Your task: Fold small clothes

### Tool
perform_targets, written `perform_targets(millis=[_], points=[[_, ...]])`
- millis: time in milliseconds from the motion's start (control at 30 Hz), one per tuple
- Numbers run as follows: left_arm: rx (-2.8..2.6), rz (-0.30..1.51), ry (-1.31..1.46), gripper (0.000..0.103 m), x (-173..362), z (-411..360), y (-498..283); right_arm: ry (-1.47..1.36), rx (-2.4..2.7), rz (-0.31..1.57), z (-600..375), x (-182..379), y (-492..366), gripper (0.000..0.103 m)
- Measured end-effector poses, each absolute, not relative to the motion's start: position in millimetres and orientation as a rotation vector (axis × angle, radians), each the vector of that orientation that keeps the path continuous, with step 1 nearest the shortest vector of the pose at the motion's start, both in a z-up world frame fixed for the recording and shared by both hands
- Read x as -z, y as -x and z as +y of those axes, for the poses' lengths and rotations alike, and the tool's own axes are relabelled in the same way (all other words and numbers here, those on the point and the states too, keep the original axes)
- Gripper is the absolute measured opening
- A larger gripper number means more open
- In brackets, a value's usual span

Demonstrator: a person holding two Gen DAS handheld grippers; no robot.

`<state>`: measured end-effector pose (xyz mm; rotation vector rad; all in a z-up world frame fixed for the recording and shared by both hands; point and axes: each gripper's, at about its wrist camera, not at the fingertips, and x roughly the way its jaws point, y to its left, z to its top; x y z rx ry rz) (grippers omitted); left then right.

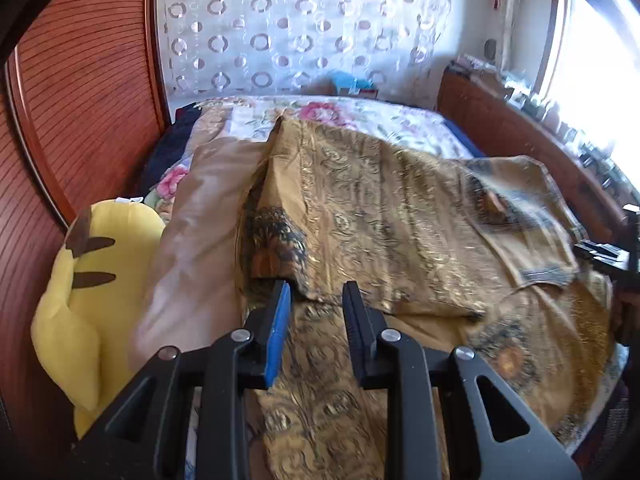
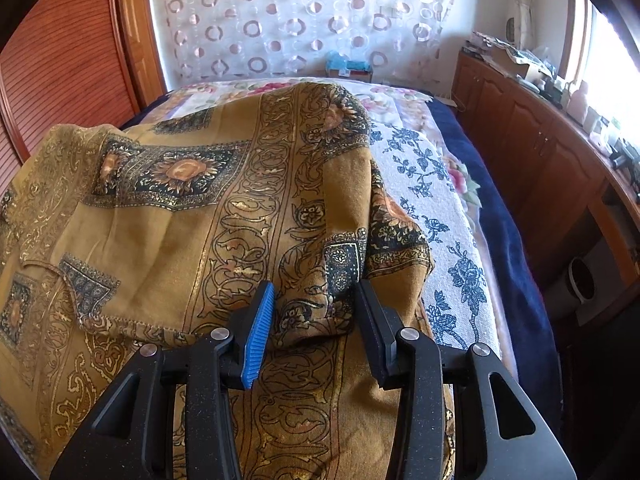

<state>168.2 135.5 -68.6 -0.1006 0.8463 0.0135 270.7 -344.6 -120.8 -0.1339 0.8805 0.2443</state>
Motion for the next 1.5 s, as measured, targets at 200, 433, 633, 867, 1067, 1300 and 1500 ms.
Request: perform_targets(millis=[200, 433, 633, 867, 1067, 1300, 1500], points=[[-0.066, 0.921, 0.099, 0.025, 88, 144, -196, 0.137, -0.242, 0.880, -344, 121, -270, 0.042], [-0.042, 0.903, 0.110, 0.016, 91, 148, -205, 0.139, -0.240, 0.880, -343, 120, -271, 0.042], [-0.015, 0.842, 0.098, 0.001, 78, 144, -198, 0.151, -0.228, 0.876, -343, 120, -269, 0.042], [0.040, 0.751, 0.072, 0.000, 52, 126, -168, 0.185, -0.250, 0.822, -340, 109, -263, 0.004], [0.081, 0.687, 0.117, 0.000, 31, 123, -134, 0.117, -0.288, 0.743, -355, 79, -258, 0.002], [0.106, 0.654, 0.107, 0.000, 29, 117, -80, 0.057, -0.345, 0.686, -370, 48, -234, 0.002], [0.106, 0.670, 0.134, 0.000, 51, 113, -37, 0.042, -0.372, 0.658, -375, 34, -200, 0.002]])
